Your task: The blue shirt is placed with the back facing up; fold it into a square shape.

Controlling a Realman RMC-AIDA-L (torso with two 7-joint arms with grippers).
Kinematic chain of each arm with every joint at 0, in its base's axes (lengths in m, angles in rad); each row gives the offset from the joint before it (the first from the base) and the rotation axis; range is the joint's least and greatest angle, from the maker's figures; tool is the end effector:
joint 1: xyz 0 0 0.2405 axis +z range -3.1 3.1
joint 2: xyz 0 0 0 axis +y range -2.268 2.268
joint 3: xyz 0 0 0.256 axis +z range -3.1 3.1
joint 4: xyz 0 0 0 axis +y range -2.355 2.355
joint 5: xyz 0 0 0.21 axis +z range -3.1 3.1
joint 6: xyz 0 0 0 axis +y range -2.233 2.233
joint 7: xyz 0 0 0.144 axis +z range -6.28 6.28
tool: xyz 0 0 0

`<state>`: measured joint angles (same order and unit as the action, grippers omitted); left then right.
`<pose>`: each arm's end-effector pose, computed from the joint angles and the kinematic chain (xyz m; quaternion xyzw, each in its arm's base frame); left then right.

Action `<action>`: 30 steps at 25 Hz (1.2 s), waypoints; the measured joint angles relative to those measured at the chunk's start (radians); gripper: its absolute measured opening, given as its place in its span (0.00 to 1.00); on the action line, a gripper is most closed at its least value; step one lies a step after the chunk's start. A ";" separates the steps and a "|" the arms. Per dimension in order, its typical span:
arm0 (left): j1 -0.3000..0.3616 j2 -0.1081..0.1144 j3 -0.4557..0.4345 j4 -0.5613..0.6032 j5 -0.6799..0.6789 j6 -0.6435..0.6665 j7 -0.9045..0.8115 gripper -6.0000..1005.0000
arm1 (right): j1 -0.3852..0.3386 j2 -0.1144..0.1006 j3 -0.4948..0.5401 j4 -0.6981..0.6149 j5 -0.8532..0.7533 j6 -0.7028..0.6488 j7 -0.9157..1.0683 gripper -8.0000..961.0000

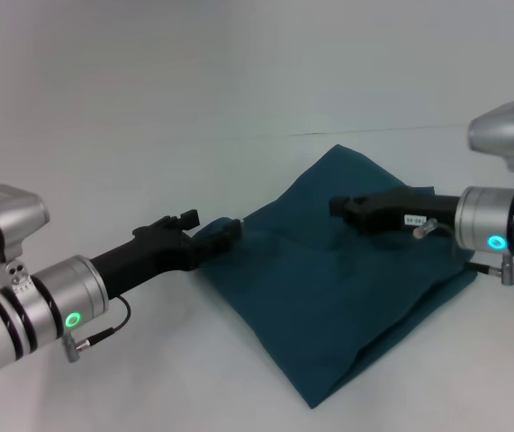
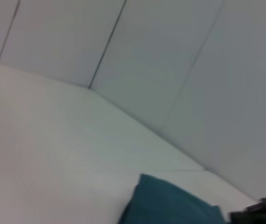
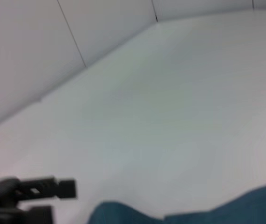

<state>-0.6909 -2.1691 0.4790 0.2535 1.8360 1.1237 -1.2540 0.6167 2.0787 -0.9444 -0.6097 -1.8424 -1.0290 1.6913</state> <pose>-0.2436 0.3668 -0.0788 -0.8444 -0.3625 -0.3199 0.2308 0.2516 0.3985 -0.0212 -0.8812 0.3508 0.1979 0.2475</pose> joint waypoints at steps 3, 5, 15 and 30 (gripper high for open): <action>-0.024 -0.001 0.004 -0.006 0.000 -0.102 -0.053 0.88 | -0.025 -0.004 0.006 -0.038 0.043 -0.051 0.008 0.02; -0.040 -0.002 0.007 -0.011 0.002 -0.169 -0.083 0.88 | -0.035 -0.007 0.026 -0.053 0.054 -0.090 0.011 0.02; -0.066 0.001 0.011 -0.024 0.014 -0.301 -0.127 0.88 | -0.055 -0.034 0.141 -0.064 0.055 -0.226 0.038 0.21; -0.068 -0.005 0.127 -0.024 0.015 -0.287 -0.180 0.85 | -0.054 -0.036 0.142 -0.065 0.052 -0.223 0.038 0.33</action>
<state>-0.7585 -2.1738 0.6065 0.2298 1.8510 0.8365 -1.4341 0.5626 2.0430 -0.8023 -0.6750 -1.7909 -1.2523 1.7289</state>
